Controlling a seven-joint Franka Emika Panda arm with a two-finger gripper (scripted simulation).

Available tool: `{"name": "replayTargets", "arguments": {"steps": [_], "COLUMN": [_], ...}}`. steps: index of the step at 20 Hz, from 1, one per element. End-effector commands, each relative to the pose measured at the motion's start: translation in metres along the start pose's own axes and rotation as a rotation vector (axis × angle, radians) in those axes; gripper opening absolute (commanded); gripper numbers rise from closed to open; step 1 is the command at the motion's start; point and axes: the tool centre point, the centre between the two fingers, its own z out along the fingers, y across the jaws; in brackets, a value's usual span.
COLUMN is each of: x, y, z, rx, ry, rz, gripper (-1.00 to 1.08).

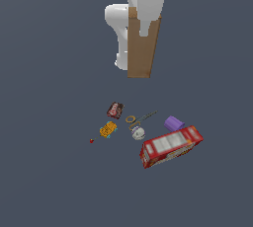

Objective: Pick up a designated object from a clutter of objects.

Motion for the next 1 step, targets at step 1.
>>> {"name": "replayTargets", "arguments": {"steps": [1], "x": [0.0005], "y": [-0.0002], "z": [-0.0061], "rx": [-0.008], "ry": [0.000], "rz": [0.000], "gripper": [-1.00]}}
